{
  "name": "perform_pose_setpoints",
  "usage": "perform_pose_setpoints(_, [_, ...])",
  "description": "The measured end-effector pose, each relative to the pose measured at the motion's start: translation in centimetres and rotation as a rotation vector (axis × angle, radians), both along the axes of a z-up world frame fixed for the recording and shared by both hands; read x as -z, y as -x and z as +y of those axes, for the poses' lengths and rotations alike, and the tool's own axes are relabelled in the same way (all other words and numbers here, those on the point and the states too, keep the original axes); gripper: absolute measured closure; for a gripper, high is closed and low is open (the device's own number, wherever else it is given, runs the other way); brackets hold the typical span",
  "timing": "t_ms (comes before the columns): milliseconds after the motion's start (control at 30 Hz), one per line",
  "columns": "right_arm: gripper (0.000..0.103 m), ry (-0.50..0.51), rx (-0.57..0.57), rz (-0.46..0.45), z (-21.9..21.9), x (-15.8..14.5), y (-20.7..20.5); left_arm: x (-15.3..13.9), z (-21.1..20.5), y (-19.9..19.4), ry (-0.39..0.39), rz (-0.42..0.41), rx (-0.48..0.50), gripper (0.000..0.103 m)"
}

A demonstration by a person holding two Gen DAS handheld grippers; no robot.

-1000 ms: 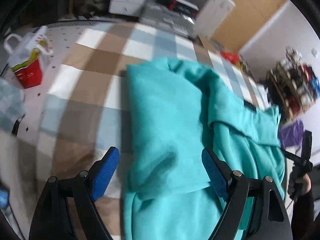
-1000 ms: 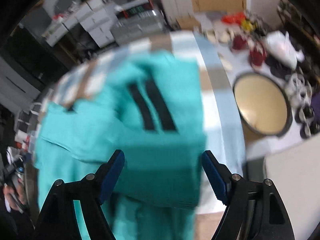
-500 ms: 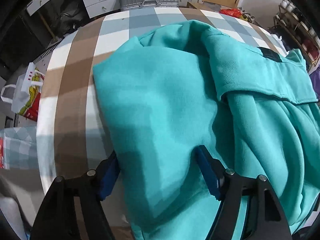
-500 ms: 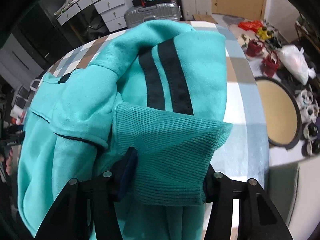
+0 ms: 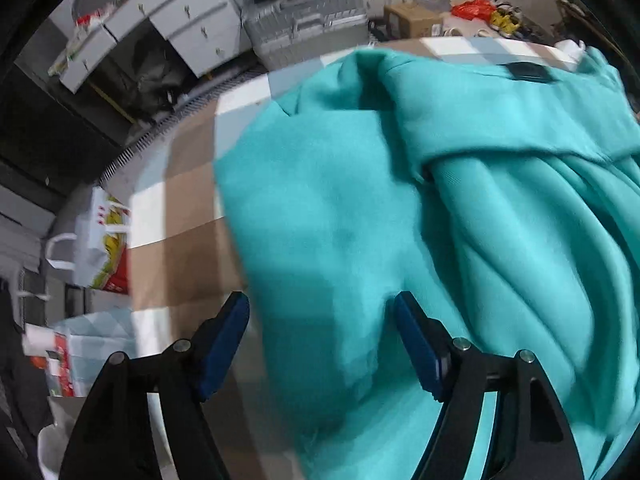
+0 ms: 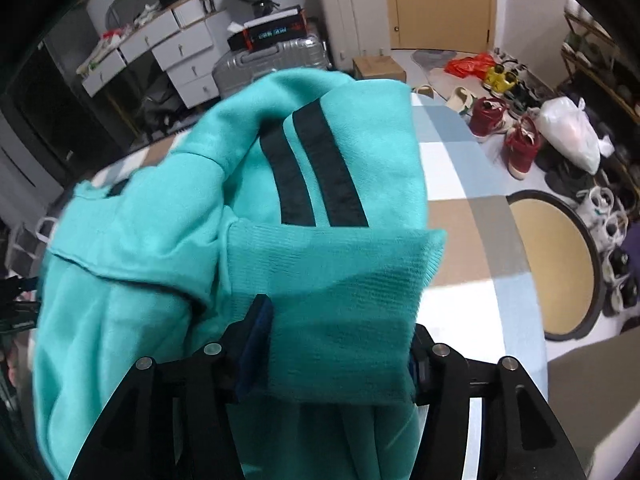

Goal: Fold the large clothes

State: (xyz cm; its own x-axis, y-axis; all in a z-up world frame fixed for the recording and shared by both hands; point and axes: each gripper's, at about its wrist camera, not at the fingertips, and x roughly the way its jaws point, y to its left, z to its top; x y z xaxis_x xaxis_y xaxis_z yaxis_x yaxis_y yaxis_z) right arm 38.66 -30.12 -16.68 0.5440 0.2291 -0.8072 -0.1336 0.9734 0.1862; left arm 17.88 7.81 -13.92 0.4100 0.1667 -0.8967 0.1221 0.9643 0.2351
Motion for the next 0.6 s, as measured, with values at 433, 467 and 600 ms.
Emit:
perform_pose_setpoints(433, [0.012, -0.239, -0.248, -0.407, -1.9, -12.2, 31.5, -9.3, 1.0, 24.3, 0.196, -0.322, 0.115, 0.03])
perform_pose_setpoints(467, [0.01, -0.226, -0.26, -0.43, -1.1, -12.5, 33.3, -9.1, 0.8, 25.0, 0.194, -0.325, 0.117, 0.03])
perform_pose_setpoints(600, [0.002, -0.176, -0.292, -0.501, 2.4, -12.0, 38.8, -6.9, 2.1, 25.7, 0.199, -0.3, 0.103, 0.026])
